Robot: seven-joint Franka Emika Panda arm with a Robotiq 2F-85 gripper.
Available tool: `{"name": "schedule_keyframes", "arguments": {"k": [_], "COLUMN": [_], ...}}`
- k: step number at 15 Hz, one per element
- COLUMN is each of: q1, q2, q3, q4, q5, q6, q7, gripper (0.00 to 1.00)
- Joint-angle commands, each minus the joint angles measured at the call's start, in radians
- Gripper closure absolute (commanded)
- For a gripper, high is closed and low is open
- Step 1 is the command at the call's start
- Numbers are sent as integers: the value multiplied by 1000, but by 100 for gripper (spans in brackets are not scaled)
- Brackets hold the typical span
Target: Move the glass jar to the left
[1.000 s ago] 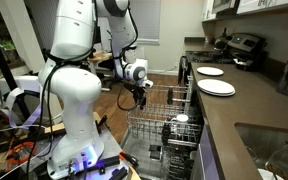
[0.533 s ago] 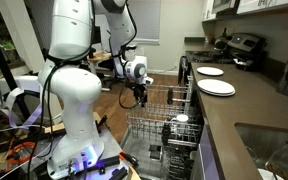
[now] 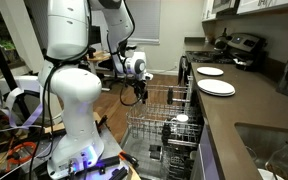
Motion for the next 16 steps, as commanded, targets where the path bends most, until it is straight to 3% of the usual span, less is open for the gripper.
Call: {"name": "schedule_keyframes", "arguments": {"k": [1, 5, 6, 16], "q1": [-28, -30, -30, -5], "q2": [-7, -15, -15, -81], "q3": [27, 30, 30, 29], "q4": [1, -6, -7, -15], "q5": [-16, -16, -16, -87], "q6": [-9, -13, -13, -92], "q7": [11, 11, 11, 85], "gripper": [14, 14, 39, 39]}}
